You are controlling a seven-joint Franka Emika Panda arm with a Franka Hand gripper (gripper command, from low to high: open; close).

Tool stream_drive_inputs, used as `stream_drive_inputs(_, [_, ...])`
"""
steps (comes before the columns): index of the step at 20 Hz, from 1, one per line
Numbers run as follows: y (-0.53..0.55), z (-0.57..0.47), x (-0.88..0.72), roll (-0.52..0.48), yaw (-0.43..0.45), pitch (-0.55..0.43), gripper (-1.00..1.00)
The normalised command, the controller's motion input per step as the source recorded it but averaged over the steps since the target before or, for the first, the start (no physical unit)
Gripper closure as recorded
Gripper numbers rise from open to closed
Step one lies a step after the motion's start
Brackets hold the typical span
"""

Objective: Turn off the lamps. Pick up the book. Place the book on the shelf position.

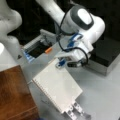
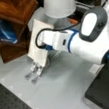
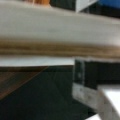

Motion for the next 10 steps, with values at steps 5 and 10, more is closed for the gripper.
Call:
stream_drive_inputs(5, [0.12, 0.41, 0.35, -0.144, -0.199, 0.145, 1.0])
stream_drive_inputs(10, [0.11, 0.33, 0.31, -0.179, -0.228, 0.148, 1.0])
